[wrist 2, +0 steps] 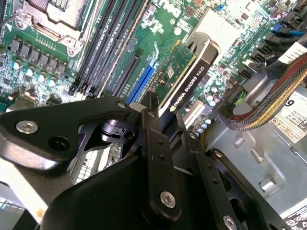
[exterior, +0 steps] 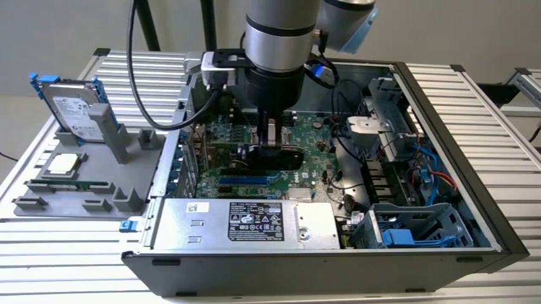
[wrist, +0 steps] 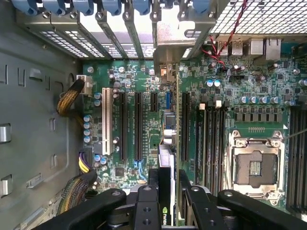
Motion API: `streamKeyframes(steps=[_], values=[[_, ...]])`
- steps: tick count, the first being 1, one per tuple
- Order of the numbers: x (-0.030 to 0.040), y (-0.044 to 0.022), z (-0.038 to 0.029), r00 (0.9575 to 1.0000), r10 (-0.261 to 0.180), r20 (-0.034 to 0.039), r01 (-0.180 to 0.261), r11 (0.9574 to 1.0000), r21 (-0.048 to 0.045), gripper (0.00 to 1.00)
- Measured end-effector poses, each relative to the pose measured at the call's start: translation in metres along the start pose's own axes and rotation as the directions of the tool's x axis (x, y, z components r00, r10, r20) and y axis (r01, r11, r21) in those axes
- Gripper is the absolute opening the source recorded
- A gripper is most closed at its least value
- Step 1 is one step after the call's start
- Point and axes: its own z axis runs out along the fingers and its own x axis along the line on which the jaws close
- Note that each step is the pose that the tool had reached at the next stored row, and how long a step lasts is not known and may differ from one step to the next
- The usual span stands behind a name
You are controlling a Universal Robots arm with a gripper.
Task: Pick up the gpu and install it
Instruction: 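Insert the gpu into the slot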
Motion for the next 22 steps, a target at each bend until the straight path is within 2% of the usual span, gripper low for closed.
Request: streamKeyframes(steps=[14, 22], values=[[0.0000, 0.0038, 0.0078, 1.0000, 0.000, -0.0002, 0.000, 1.0000, -0.0001, 0.00], [0.0000, 0.0145, 0.0150, 1.0000, 0.000, -0.0002, 0.000, 1.0000, -0.0001, 0.00]])
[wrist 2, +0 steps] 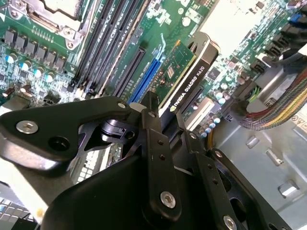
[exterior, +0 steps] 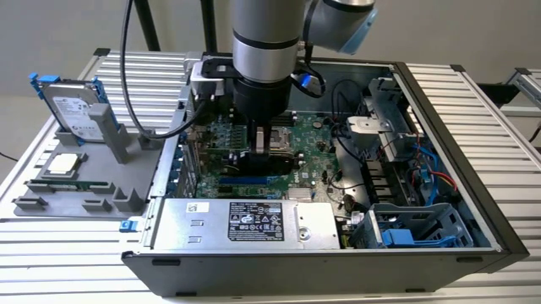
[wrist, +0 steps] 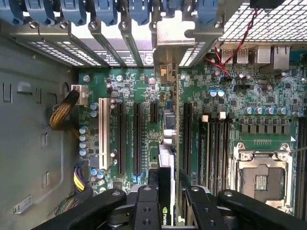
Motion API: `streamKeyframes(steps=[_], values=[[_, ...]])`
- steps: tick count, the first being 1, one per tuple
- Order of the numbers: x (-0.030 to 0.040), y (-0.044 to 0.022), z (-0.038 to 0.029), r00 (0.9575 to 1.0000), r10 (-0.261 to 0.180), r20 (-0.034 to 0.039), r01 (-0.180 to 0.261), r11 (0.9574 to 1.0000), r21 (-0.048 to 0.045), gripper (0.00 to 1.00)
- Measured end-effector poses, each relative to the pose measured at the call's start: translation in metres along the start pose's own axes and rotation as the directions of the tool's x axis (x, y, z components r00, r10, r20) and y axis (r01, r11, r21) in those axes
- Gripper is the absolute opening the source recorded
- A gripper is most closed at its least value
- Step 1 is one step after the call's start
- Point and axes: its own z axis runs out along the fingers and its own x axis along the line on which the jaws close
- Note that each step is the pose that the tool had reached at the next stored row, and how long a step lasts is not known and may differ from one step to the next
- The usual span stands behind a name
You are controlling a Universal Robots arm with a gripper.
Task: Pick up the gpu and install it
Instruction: 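Insert the gpu into the slot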
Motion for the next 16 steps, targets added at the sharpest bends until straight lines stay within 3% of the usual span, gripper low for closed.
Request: streamKeyframes(steps=[9, 16], values=[[-0.0012, 0.0043, 0.0024, 1.0000, 0.000, 0.0016, 0.000, 1.0000, -0.0003, 0.00], [-0.0013, 0.0089, 0.0049, 0.9999, 0.000, 0.0143, 0.000, 1.0000, -0.0010, 0.00]])
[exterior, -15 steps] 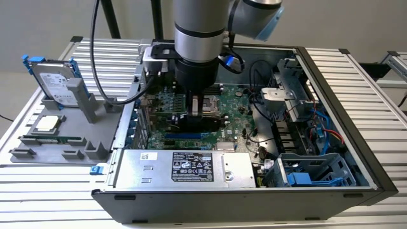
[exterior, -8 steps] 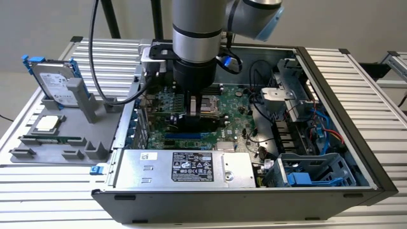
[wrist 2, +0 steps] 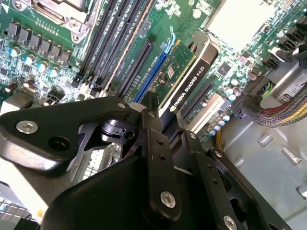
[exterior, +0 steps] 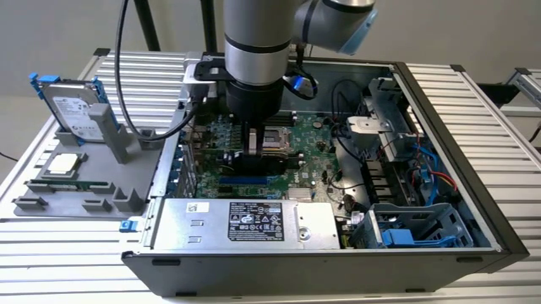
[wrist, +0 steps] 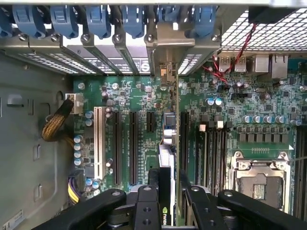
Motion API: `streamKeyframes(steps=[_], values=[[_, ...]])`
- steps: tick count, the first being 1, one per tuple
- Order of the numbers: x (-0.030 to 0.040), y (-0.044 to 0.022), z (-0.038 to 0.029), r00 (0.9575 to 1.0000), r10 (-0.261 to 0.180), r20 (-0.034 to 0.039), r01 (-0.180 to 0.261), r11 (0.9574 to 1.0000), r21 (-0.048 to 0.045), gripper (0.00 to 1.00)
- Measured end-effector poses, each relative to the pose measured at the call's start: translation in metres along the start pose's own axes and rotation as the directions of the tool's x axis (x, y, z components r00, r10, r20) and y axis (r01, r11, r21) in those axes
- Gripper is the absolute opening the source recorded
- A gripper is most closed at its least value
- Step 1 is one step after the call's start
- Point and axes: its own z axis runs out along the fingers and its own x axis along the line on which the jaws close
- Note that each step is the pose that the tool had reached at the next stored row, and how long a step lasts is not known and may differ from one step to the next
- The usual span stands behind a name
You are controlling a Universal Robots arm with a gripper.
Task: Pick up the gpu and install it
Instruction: 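Insert the gpu into the slot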
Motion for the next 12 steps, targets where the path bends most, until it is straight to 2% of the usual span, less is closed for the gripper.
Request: streamKeyframes(steps=[3, 12], values=[[0.0000, 0.0011, 0.0021, 1.0000, 0.000, 0.0041, 0.000, 1.0000, 0.0000, 0.00], [0.0001, 0.0039, 0.0082, 1.0000, 0.000, 0.0087, 0.000, 1.0000, -0.0001, 0.00]])
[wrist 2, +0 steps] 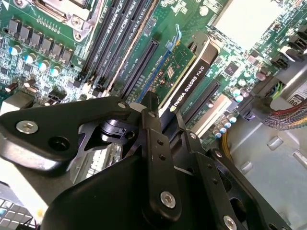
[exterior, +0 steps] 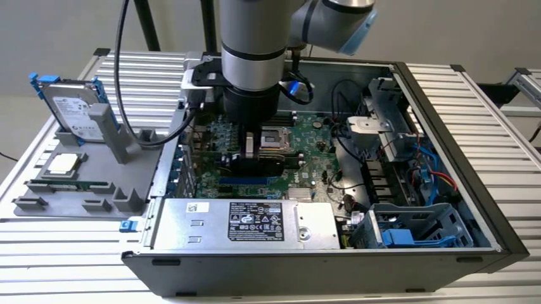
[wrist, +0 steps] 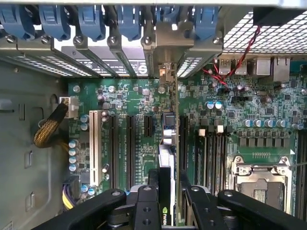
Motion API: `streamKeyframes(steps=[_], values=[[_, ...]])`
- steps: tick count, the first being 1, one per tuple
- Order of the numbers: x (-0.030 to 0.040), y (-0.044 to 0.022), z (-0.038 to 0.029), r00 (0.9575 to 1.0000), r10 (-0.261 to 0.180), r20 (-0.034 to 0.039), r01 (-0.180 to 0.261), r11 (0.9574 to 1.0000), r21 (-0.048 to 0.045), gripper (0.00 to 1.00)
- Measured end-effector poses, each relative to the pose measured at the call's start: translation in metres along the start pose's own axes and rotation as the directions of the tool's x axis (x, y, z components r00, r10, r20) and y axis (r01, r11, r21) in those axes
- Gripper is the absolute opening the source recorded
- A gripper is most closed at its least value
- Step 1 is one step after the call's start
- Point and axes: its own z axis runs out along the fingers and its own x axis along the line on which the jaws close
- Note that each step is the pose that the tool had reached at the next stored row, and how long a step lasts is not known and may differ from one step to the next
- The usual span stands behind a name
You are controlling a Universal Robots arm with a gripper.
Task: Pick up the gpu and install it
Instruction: 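Insert the gpu into the slot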
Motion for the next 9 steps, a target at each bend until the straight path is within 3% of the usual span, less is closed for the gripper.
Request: streamKeyframes(steps=[9], values=[[0.0000, 0.0003, 0.0021, 1.0000, 0.000, 0.0013, 0.000, 1.0000, -0.0001, 0.00]])
